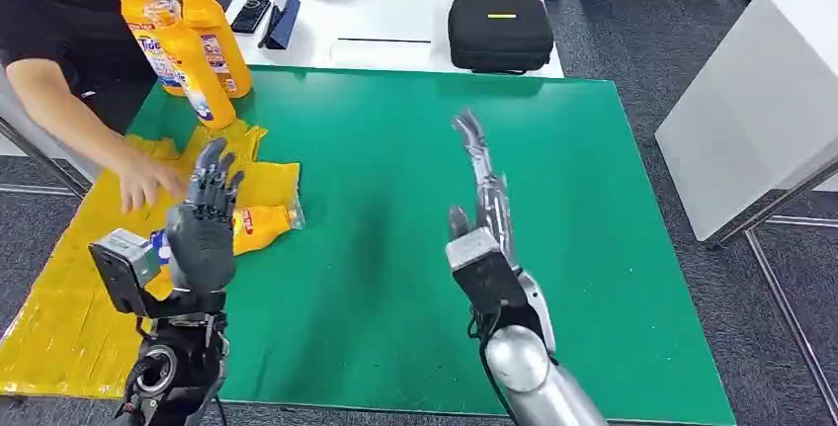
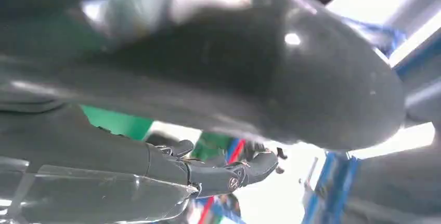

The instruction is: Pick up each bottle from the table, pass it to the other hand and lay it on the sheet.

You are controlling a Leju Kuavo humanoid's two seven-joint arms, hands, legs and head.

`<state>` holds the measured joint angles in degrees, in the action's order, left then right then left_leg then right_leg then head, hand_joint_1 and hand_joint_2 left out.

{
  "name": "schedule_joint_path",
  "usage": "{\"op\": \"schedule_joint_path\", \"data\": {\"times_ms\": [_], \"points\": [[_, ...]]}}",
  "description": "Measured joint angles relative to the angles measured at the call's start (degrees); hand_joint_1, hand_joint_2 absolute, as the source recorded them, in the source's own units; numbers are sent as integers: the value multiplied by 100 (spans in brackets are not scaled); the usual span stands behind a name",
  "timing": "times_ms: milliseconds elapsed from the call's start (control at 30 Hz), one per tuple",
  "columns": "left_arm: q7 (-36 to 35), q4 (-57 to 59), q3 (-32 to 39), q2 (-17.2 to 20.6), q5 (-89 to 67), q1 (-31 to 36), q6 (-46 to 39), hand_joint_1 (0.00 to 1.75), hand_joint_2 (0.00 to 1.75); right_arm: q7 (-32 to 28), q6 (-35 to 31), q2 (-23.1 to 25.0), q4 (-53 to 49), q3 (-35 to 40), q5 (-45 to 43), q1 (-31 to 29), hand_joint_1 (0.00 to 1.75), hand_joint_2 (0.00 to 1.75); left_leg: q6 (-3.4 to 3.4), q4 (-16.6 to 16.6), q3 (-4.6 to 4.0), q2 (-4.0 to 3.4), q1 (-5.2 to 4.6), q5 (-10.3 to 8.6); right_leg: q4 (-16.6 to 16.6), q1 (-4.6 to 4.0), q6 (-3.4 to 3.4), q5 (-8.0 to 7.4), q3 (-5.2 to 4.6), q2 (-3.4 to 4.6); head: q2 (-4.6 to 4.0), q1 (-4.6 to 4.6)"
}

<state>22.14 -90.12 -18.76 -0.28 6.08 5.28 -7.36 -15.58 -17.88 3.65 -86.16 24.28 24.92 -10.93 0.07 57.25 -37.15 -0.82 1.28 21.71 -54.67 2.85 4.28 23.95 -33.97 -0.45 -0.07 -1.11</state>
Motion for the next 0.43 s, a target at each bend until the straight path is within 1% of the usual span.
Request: {"op": "schedule_joint_path", "data": {"times_ms": [233,433], "points": [[-11,-194,-227,-65,-138,4,87,0,0,-2,-26,-52,-448,0,-64,413,0,0,0,-1,0,0,1,0,0,-2,0,0,-1,0,0,-2],[35,-356,-53,-76,-410,-52,-53,0,0,-48,-19,-94,-679,0,-203,546,0,0,0,-1,0,0,1,0,-1,-1,0,0,1,0,0,-2]]}}
